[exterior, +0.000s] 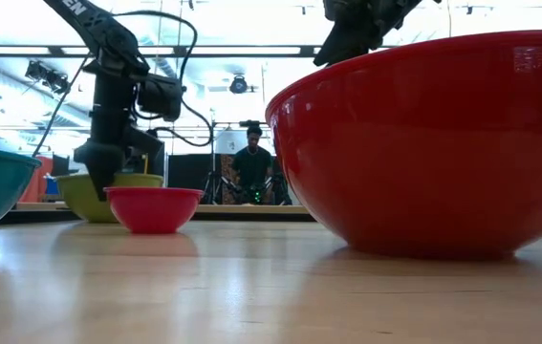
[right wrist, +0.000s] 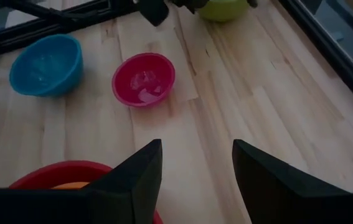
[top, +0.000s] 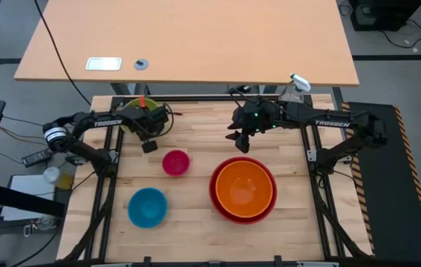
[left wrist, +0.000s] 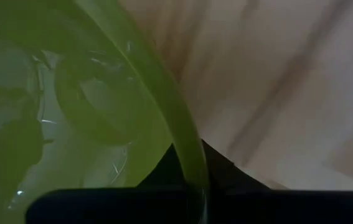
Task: Nest bowls inside each other
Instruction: Stack the green bowl on top of the orange bowl
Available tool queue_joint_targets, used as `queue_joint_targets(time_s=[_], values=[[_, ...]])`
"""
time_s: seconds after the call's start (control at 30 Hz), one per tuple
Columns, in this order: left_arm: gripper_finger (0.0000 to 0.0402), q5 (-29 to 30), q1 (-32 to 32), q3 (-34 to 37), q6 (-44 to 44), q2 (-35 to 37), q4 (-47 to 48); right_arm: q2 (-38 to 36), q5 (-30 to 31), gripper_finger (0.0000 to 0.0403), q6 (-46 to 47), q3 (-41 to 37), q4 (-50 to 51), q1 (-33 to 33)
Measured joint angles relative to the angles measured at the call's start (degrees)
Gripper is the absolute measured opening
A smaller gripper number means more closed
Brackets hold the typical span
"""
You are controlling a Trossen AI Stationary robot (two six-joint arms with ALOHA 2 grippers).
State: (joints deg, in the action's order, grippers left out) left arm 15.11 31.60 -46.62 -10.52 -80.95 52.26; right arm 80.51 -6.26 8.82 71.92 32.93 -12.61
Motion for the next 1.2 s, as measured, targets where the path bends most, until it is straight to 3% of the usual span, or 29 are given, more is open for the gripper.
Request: queue_joint_targets(time_s=[0.13, 0.4, 0.67, 0.97, 1.2], values=[[0.0006, -2.27, -4.91, -3.52, 1.22, 0.97, 2.67, -0.54, -2.27, 0.0201, -0.62, 0.0, 5.07, -1.46], [0.0006, -4.36, -16.67, -17.35, 5.36, 1.14, 5.51, -2.78, -0.97, 0.0201, -6.61, 0.0, 9.47, -5.15], [0.0006, -9.08, -25.35, -33.02, 19.09, -1.7, 5.19, -4.84, -4.76, 0.0201, -11.24, -1.24, 14.13, -13.61], [0.0006, -9.04, -34.27, -53.09, 24.26, -17.41, 3.06, -15.25, -6.28, 0.0201, -7.29, -16.41, 6.43, -17.47], [0.0007, -9.31, -39.0, -72.31, 15.49, -32.59, 2.84, -22.4, -3.5, 0.0201, -3.81, -23.3, 6.87, -17.56]])
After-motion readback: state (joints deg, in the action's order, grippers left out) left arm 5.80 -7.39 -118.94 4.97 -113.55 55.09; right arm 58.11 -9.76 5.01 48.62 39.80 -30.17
